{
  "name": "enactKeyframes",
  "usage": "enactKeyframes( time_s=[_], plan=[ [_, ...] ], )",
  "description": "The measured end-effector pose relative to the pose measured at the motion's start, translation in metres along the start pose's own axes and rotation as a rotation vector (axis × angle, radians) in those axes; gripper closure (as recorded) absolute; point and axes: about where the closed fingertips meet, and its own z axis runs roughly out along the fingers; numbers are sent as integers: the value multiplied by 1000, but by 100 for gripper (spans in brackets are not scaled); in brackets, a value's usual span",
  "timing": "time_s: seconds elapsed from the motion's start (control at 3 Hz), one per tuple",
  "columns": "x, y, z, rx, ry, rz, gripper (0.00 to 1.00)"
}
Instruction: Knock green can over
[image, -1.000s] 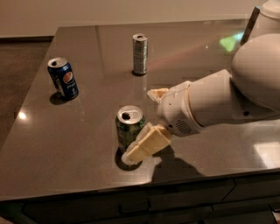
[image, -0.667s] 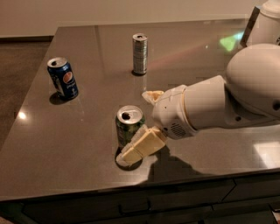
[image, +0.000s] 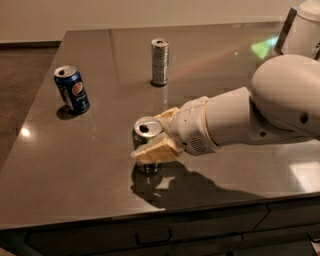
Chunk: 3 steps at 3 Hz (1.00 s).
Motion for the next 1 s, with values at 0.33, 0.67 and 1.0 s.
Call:
enactKeyframes(
  time_s=[0.33,0.67,1.0],
  plan=[
    [-1,-10,-8,11,-10,12,65],
    [-8,-30,-29,39,28,17,88],
    [-9,-58,-54,62,127,44,100]
  ],
)
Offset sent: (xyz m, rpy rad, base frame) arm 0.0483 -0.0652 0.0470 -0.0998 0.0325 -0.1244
